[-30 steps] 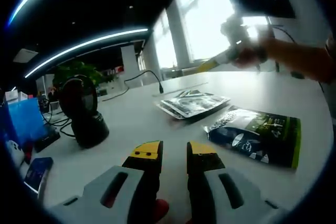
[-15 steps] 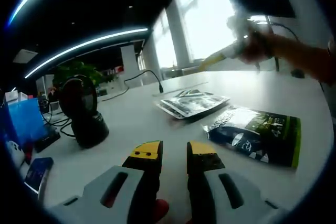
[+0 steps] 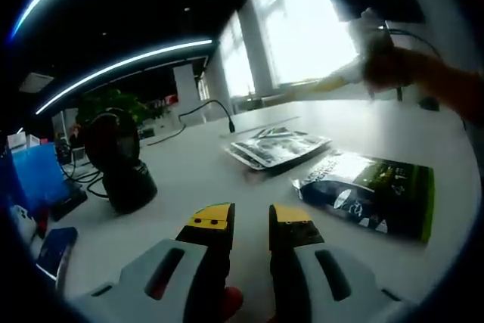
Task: Clip sheet goods on table flip sheet goods clip sheet goods scan sheet goods put sheet goods back to table
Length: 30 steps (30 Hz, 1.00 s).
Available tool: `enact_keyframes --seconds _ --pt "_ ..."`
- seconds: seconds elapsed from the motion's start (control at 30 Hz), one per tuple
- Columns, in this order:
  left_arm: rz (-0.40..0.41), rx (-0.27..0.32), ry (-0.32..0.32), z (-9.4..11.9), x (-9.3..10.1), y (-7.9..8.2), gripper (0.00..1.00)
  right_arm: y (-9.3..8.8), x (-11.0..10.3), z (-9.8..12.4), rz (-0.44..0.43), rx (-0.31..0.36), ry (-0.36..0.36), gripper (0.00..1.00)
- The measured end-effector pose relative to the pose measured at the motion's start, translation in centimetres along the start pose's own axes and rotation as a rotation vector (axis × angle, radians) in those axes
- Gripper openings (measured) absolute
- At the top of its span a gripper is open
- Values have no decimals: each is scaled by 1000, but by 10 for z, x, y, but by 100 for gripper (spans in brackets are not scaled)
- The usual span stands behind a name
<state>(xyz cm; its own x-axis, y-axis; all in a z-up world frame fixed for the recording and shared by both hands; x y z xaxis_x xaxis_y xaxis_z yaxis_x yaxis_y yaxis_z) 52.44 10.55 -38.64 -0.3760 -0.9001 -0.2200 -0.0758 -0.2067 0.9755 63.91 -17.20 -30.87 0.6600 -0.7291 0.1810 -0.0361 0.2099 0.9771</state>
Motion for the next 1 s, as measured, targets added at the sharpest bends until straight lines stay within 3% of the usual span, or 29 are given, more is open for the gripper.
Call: enact_keyframes --seconds 0.4,1.0 --pt "-4 -7 5 1 0 0 11 -4 -8 31 -39 36 -8 0" --pt "-2 -6 8 1 0 -1 11 -29 -25 68 -116 52 -30 0"
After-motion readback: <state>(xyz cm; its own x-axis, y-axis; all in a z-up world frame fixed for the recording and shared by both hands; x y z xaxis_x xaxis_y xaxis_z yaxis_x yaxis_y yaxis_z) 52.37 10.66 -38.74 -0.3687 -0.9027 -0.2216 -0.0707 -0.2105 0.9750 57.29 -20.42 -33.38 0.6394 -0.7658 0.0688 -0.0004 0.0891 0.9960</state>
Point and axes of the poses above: the point that each gripper's makers call its tool centre point, and the gripper's own axes: z roughly backward along the fingers, x roughly to its right, y roughly out of its top, the point moved 7 cm from there along z, roughly backward along the fingers, and after that the axes turned 10 degrees about x, right-handed, at the moved point
